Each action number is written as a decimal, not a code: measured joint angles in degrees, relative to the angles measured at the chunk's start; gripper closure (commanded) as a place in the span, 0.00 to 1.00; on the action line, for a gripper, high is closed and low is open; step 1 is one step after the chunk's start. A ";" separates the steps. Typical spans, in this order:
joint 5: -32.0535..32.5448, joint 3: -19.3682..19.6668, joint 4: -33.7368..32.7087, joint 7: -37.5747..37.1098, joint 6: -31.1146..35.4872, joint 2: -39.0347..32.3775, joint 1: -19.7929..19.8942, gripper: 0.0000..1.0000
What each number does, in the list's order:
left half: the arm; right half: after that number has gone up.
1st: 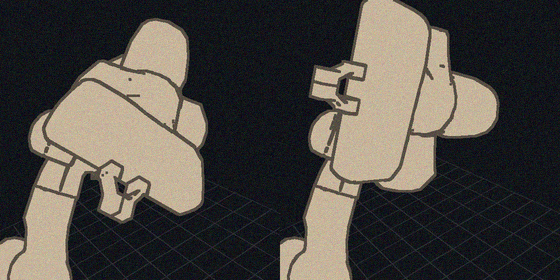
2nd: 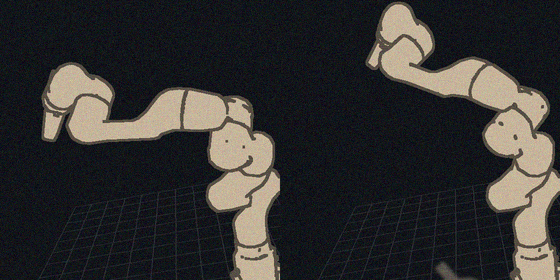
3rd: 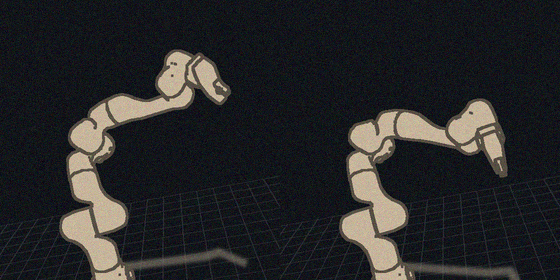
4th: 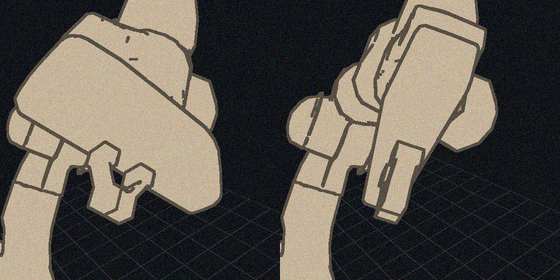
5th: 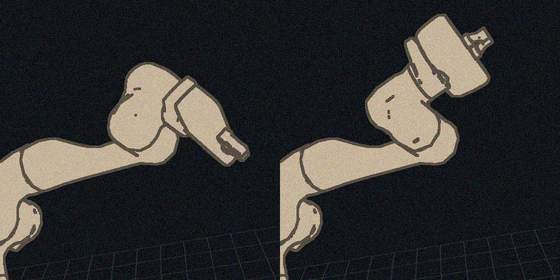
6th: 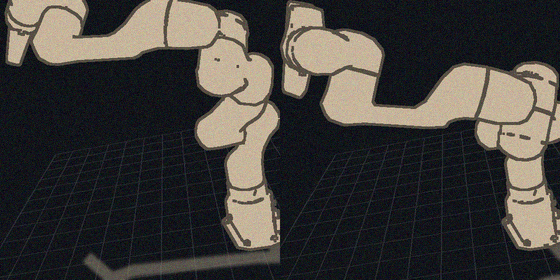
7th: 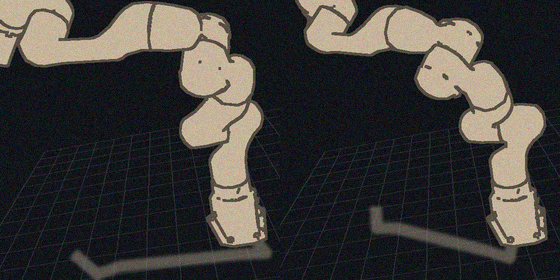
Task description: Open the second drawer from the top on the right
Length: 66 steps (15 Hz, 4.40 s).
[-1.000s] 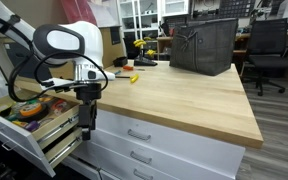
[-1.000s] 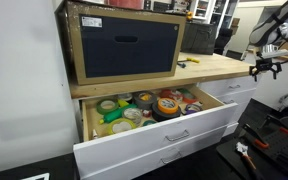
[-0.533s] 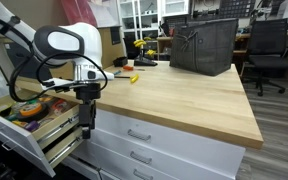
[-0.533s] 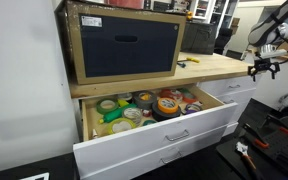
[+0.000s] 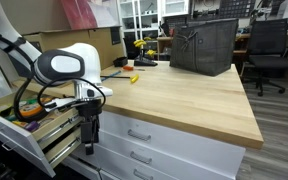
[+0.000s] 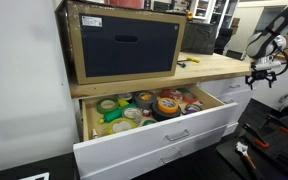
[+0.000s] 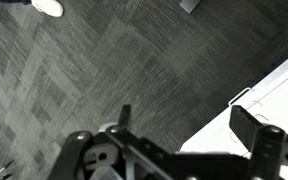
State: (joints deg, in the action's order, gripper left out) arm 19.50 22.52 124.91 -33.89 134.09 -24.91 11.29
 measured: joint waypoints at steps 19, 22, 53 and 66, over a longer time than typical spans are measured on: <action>-20.68 7.01 -7.53 -18.65 15.41 -24.98 1.65 0.00; -20.68 9.27 -6.51 -22.16 23.06 -26.61 -1.81 0.00; -34.96 -3.10 0.18 -14.15 52.06 -28.68 8.45 0.00; -35.00 -29.50 -2.09 8.60 48.90 -23.10 37.93 0.00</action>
State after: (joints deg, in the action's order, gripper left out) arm -15.50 -6.98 122.82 -25.29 182.99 -48.01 49.21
